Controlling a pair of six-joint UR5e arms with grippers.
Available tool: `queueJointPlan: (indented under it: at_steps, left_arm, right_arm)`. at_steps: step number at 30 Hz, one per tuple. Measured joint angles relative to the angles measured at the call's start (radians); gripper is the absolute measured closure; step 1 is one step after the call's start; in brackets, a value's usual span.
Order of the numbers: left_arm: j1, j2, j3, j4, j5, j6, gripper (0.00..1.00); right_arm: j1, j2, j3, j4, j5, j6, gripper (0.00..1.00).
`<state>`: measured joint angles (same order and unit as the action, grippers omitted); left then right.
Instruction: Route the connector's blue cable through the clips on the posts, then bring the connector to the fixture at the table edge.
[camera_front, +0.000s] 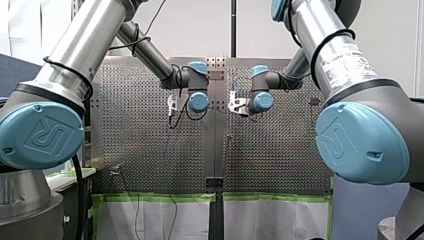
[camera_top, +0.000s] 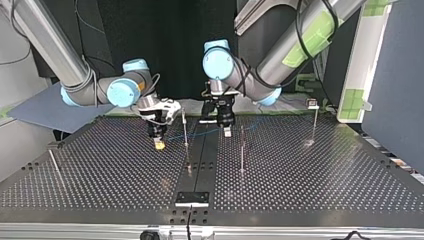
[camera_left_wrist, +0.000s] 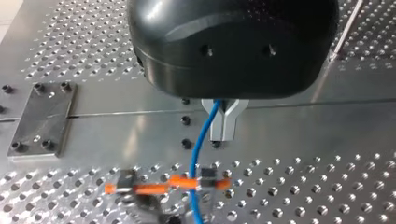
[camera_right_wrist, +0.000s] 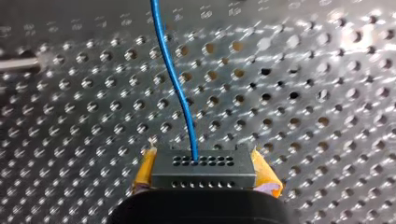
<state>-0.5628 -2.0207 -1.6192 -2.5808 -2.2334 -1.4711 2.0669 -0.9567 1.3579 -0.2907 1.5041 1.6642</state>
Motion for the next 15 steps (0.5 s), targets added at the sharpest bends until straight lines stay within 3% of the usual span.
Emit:
queueJointPlan:
  at_steps: [9, 15]
  left_arm:
    - [-0.008, -0.001, -0.037, 0.025, 0.011, 0.001, 1.00]
    - [-0.018, -0.016, -0.048, 0.030, 0.022, 0.004, 1.00]
  right_arm:
    - [0.002, -0.001, 0.043, 0.004, 0.045, -0.014, 1.00]
    - [0.007, -0.002, 0.083, -0.011, 0.057, -0.020, 1.00]
